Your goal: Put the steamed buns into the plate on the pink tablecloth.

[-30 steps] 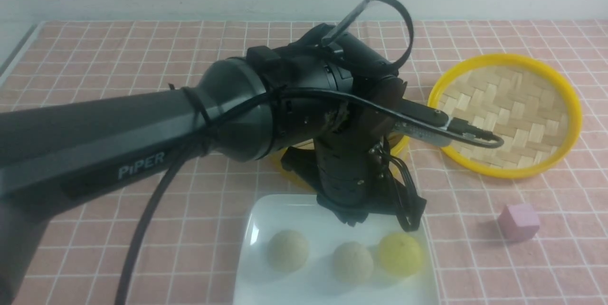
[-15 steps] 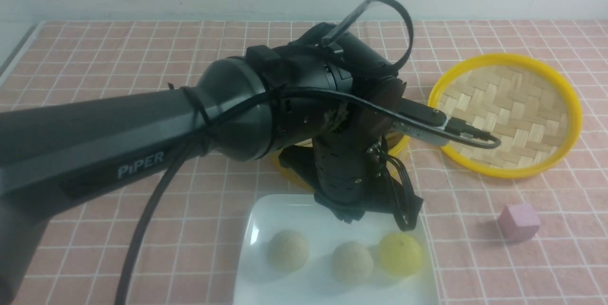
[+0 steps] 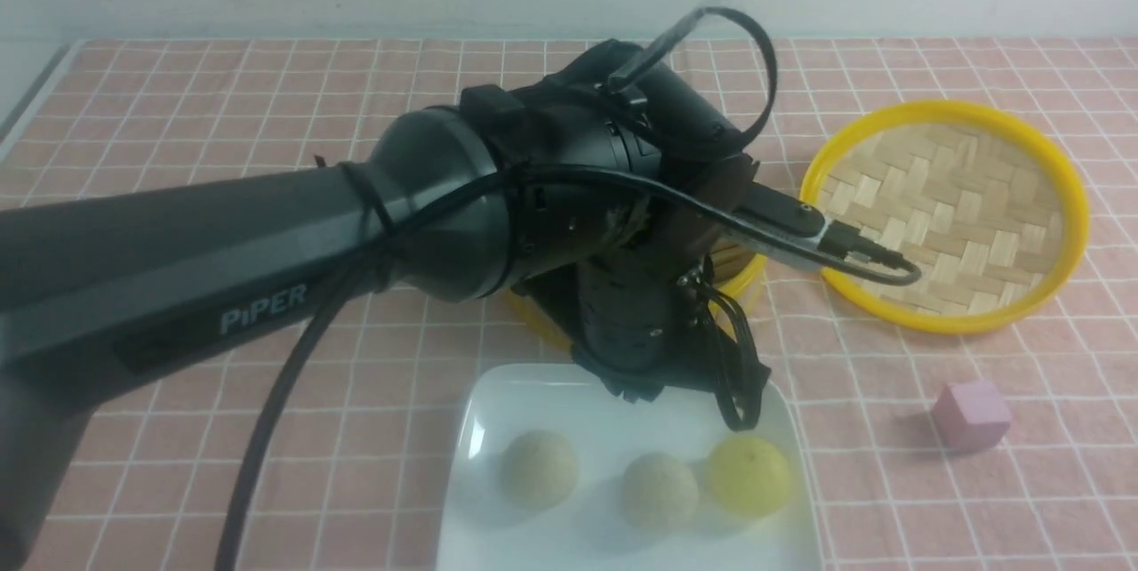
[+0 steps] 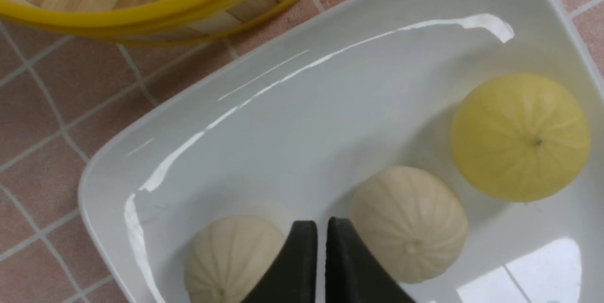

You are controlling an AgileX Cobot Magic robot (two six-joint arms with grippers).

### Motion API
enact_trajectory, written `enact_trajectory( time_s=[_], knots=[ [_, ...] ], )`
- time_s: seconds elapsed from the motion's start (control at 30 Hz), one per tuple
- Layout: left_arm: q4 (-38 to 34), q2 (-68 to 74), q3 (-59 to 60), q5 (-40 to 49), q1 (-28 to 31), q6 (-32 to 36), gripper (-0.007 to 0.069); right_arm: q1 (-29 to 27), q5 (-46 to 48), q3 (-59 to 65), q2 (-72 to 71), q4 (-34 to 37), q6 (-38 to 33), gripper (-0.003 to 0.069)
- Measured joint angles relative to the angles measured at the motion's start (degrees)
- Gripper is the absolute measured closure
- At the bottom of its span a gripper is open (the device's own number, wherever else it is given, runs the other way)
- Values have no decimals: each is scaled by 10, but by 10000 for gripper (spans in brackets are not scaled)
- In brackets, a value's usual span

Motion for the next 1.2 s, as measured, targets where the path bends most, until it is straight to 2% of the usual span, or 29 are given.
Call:
enact_trajectory(
  time_s=[0.2,0.4,0.73,1.0,1.2],
  knots=[
    [24,-7,0,26,0,1,575,-33,-1,68,-17,0,0,638],
    [69,-91,0,41,0,1,573,-139,-1,130,-21,0,0,629],
    [133,-224,0,114,0,-9,573,-263,-37,173,-57,-4,0,617],
    [138,-330,1,116,0,-11,573,-325,-41,173,-82,-4,0,610],
    [138,-416,45,116,0,-20,568,-352,-30,173,-92,-4,0,599]
  ],
)
